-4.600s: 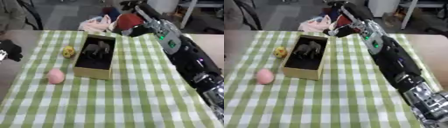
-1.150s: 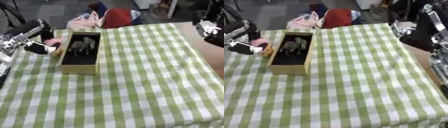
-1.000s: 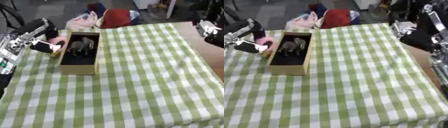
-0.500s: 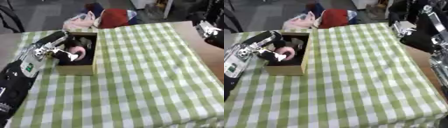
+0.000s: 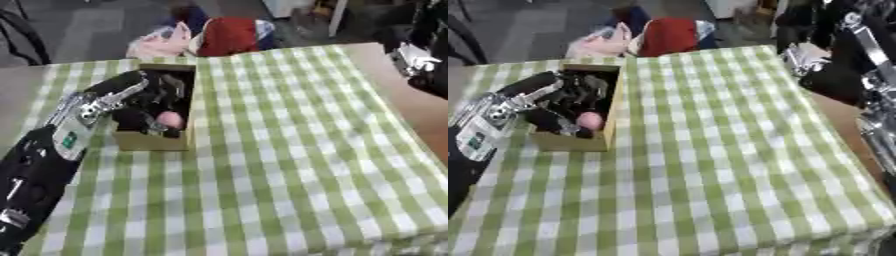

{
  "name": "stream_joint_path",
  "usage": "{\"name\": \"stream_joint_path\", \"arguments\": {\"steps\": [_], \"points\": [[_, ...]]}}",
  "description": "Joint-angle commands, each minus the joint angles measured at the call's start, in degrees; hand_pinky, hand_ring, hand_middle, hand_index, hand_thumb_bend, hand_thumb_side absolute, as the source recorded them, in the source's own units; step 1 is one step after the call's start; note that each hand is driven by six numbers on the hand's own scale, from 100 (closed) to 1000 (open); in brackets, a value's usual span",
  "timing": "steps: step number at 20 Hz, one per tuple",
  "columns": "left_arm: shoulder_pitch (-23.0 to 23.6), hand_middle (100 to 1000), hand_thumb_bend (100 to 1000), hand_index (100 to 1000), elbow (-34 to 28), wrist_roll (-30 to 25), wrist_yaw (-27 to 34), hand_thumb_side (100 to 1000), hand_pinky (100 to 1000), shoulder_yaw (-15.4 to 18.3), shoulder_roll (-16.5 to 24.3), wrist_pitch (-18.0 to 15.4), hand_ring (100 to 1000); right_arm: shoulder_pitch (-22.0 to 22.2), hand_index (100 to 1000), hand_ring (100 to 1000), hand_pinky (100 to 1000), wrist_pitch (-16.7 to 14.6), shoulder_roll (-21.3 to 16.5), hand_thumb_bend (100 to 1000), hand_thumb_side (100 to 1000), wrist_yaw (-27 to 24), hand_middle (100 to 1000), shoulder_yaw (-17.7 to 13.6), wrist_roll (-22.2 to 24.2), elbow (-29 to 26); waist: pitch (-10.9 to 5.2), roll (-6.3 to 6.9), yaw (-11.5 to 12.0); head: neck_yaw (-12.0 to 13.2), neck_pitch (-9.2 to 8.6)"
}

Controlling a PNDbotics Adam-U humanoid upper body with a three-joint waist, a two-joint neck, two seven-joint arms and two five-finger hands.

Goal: Pick up objects on the table and place them in the box.

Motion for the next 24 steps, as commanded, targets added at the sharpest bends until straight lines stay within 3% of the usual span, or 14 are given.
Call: {"name": "stream_joint_path", "arguments": {"steps": [1, 4, 6, 8, 11, 14, 15, 16, 18, 24], "points": [[-0.5, 756, 1000, 822, -5.5, 2.5, 0.3, 724, 768, 1.1, 3.2, 0.8, 753, -0.5, 925, 785, 709, -0.2, -0.9, 136, 364, -0.2, 665, -0.5, 0.1, -0.1, -0.88, -0.16, 0.2, -0.2, -0.58], [0.1, 707, 920, 797, -11.6, 5.6, 3.9, 701, 730, 3.4, 6.1, 4.0, 697, -0.3, 925, 785, 710, -0.2, -1.0, 133, 368, 0.0, 665, -0.4, 0.3, 0.1, -0.97, -0.16, 0.7, -0.5, -0.48], [0.5, 676, 784, 772, -14.1, 7.7, 6.0, 669, 706, 5.2, 8.0, 7.0, 667, -0.2, 925, 785, 710, -0.2, -1.0, 132, 369, 0.0, 665, -0.4, 0.3, 0.2, -1.05, -0.16, 1.0, -0.6, -0.43], [0.9, 674, 738, 766, -14.7, 9.9, 7.0, 620, 703, 7.0, 10.0, 9.9, 666, -0.2, 924, 785, 710, -0.3, -1.0, 130, 370, 0.1, 664, -0.4, 0.4, 0.2, -1.13, -0.13, 1.1, -0.7, -0.5], [1.3, 680, 639, 762, -12.2, 10.9, 5.5, 540, 704, 8.5, 12.6, 11.5, 671, -0.1, 924, 785, 710, -0.3, -1.1, 128, 371, 0.2, 664, -0.4, 0.5, 0.4, -1.23, -0.11, 1.2, -0.7, -0.6], [1.0, 676, 536, 753, -6.9, 10.5, 1.7, 419, 703, 9.7, 14.1, 10.3, 670, 0.0, 924, 786, 711, -0.4, -1.1, 125, 372, 0.1, 664, -0.4, 0.6, 0.4, -1.29, -0.16, 1.2, -0.8, -0.56], [0.8, 676, 536, 753, -5.1, 10.5, 0.4, 419, 703, 10.1, 14.3, 9.6, 670, 0.0, 924, 786, 711, -0.4, -1.1, 125, 372, 0.1, 664, -0.4, 0.6, 0.4, -1.31, -0.19, 1.2, -0.8, -0.56], [0.6, 662, 483, 742, -3.1, 10.4, -0.8, 349, 697, 10.3, 14.4, 9.0, 659, 0.1, 925, 787, 711, -0.5, -1.1, 124, 373, 0.1, 664, -0.3, 0.7, 0.3, -1.31, -0.24, 1.1, -0.8, -0.56], [0.2, 649, 464, 732, 0.7, 10.3, -2.5, 298, 692, 10.8, 14.2, 7.5, 647, 0.1, 925, 787, 711, -0.5, -1.0, 122, 374, 0.1, 664, -0.2, 0.8, 0.3, -1.33, -0.27, 1.0, -0.7, -0.56], [-1.1, 620, 470, 712, 9.0, 10.9, -7.4, 288, 676, 11.2, 12.7, 4.2, 622, -0.1, 925, 787, 711, -0.5, -1.0, 112, 381, 0.0, 665, 0.1, 1.1, 0.2, -1.17, -0.26, 0.1, -0.3, -0.57]]}}
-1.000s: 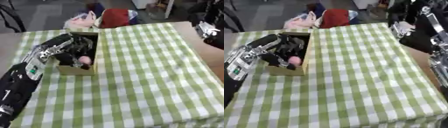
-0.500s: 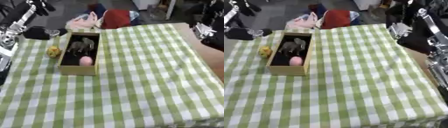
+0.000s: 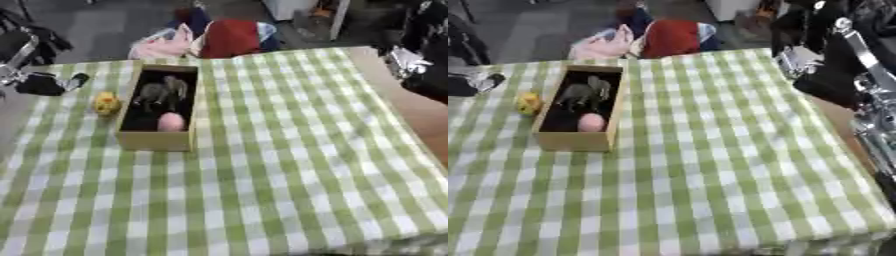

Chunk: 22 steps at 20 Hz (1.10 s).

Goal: Pick up objects on the table and place them in the box.

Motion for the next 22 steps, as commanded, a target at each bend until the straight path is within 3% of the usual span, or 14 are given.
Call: {"name": "stream_joint_path", "arguments": {"steps": [1, 14, 22], "points": [[-2.1, 618, 465, 712, 3.0, 0.9, -3.0, 279, 675, 0.9, 0.5, -1.5, 621, -0.7, 925, 787, 711, -0.1, -0.9, 104, 386, 0.0, 665, -0.2, 0.3, -0.5, -0.72, 0.07, -0.4, 0.3, -0.58], [-4.5, 612, 458, 704, 13.6, 7.0, -11.5, 258, 665, 3.8, -1.4, 0.6, 614, -2.1, 925, 787, 711, -0.1, -0.4, 100, 409, 0.4, 662, 0.6, 1.2, -0.7, 1.45, 0.33, -4.5, 2.0, -1.53], [-4.5, 570, 409, 679, 16.0, 5.2, -12.6, 214, 629, 4.3, -1.5, 1.7, 566, -2.1, 925, 787, 711, -0.1, -0.4, 100, 418, 0.5, 661, 0.4, 1.0, -0.7, 2.04, 0.46, -5.4, 2.2, -1.62]]}}
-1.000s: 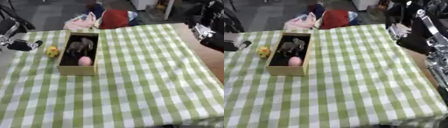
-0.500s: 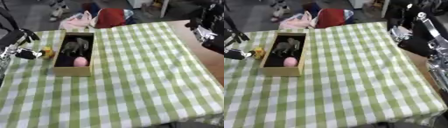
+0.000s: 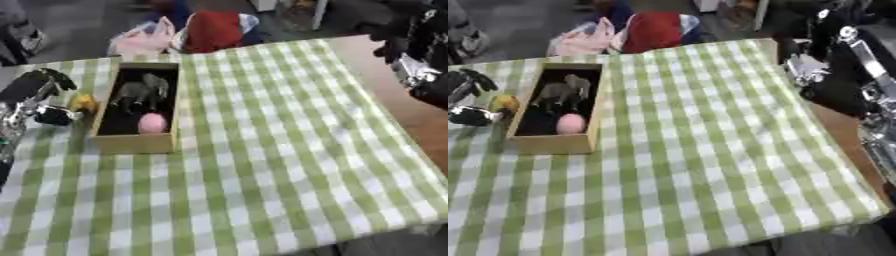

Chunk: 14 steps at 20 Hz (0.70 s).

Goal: Pick up objects on the table and place them in the box.

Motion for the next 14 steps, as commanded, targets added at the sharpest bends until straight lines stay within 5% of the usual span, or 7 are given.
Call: {"name": "stream_joint_path", "arguments": {"steps": [1, 8, 14], "points": [[-1.2, 558, 399, 665, -0.2, -0.8, -0.9, 206, 620, 0.4, 0.9, 0.4, 554, -0.7, 926, 787, 711, -0.1, -0.8, 100, 420, 0.3, 661, -0.6, 0.0, -0.7, -0.68, 0.01, 0.0, 0.1, -0.63], [-0.8, 301, 311, 391, -0.9, -1.5, -0.4, 110, 455, 0.2, 0.6, 1.2, 320, -0.5, 925, 787, 711, -0.1, -0.7, 100, 422, 0.3, 660, -0.7, -0.1, -0.4, -0.88, -0.02, 0.4, -0.3, -0.45], [-0.6, 238, 258, 336, -4.8, 2.6, 2.6, 100, 423, -0.1, 1.0, 4.0, 277, -0.3, 926, 787, 711, -0.2, -0.5, 100, 421, 0.1, 660, -0.7, 0.0, -0.2, -1.37, -0.3, 1.1, -0.5, -0.17]]}}
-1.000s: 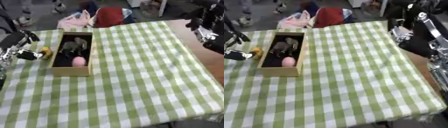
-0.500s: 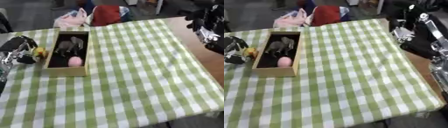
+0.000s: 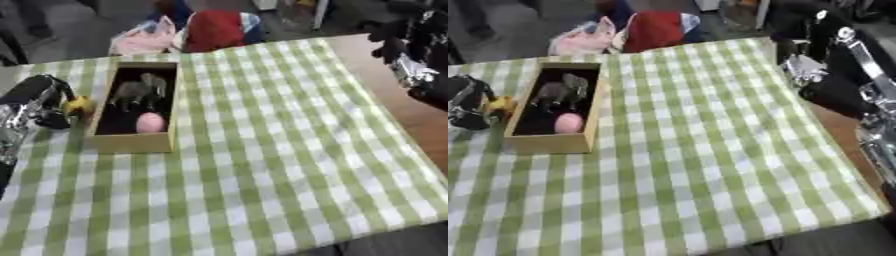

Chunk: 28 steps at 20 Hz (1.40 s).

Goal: Pick up objects on the table and place them in the box.

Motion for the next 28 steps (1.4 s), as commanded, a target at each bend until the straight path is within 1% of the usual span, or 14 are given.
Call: {"name": "stream_joint_path", "arguments": {"steps": [1, 4, 8, 12, 16, 22, 25, 26, 27, 28], "points": [[-1.0, 236, 256, 335, -3.7, 1.1, 2.4, 100, 425, -0.1, 1.9, 1.1, 277, -0.4, 926, 788, 711, -0.2, -0.9, 100, 420, 0.0, 660, -0.8, -0.1, -0.2, -1.33, -0.11, 0.2, -0.2, -0.14], [-1.1, 232, 239, 332, -6.9, 0.6, 5.3, 100, 426, -0.3, 2.5, 1.8, 274, -0.2, 926, 788, 711, -0.2, -0.9, 100, 420, -0.1, 660, -0.8, -0.1, -0.1, -1.71, -0.13, 0.5, -0.3, 0.0], [-1.2, 229, 227, 330, -11.9, -1.3, 10.2, 110, 428, -1.4, 2.9, 1.4, 272, 0.0, 926, 788, 712, -0.2, -0.9, 100, 419, -0.3, 660, -0.9, 0.0, 0.0, -2.14, -0.13, 0.7, -0.5, 0.06], [-1.0, 231, 235, 331, -17.1, -4.4, 14.5, 117, 431, -4.1, 2.9, -0.2, 273, 0.1, 926, 788, 712, -0.3, -0.8, 100, 417, -0.4, 659, -0.9, 0.0, 0.0, -2.39, -0.14, 0.7, -0.6, -0.02], [-0.6, 237, 248, 336, -21.3, -9.3, 17.6, 127, 433, -8.4, 2.9, -3.1, 280, 0.1, 926, 788, 712, -0.3, -0.8, 100, 417, -0.5, 660, -0.9, 0.0, 0.0, -2.44, -0.23, 0.4, -0.6, -0.06], [1.0, 263, 299, 359, -24.5, -16.4, 18.0, 142, 446, -14.3, 3.8, -7.1, 304, 0.1, 926, 789, 713, -0.4, -0.8, 100, 419, -0.5, 659, -1.0, 0.1, 0.0, -2.4, -0.16, 0.3, -0.7, 0.0], [2.3, 313, 341, 407, -25.7, -20.8, 17.1, 212, 475, -16.3, 4.6, -9.4, 351, 0.4, 926, 789, 713, -0.4, -0.8, 100, 421, -0.5, 659, -1.0, 0.1, 0.1, -2.53, -0.07, 0.5, -0.9, 0.22], [2.6, 317, 342, 411, -26.2, -22.4, 16.6, 215, 479, -16.5, 5.0, -10.1, 356, 0.4, 926, 789, 713, -0.4, -0.8, 100, 421, -0.5, 659, -1.0, 0.1, 0.1, -2.58, -0.07, 0.6, -1.0, 0.3], [3.0, 362, 374, 455, -26.5, -24.3, 16.0, 280, 510, -16.7, 5.4, -10.8, 397, 0.5, 926, 789, 713, -0.4, -0.8, 100, 422, -0.5, 659, -1.0, 0.2, 0.2, -2.65, -0.08, 0.8, -1.1, 0.35], [3.3, 369, 372, 462, -26.7, -26.1, 15.4, 281, 514, -16.6, 5.8, -11.5, 403, 0.6, 926, 789, 713, -0.4, -0.8, 100, 422, -0.5, 659, -1.0, 0.2, 0.2, -2.74, -0.1, 0.9, -1.2, 0.39]]}}
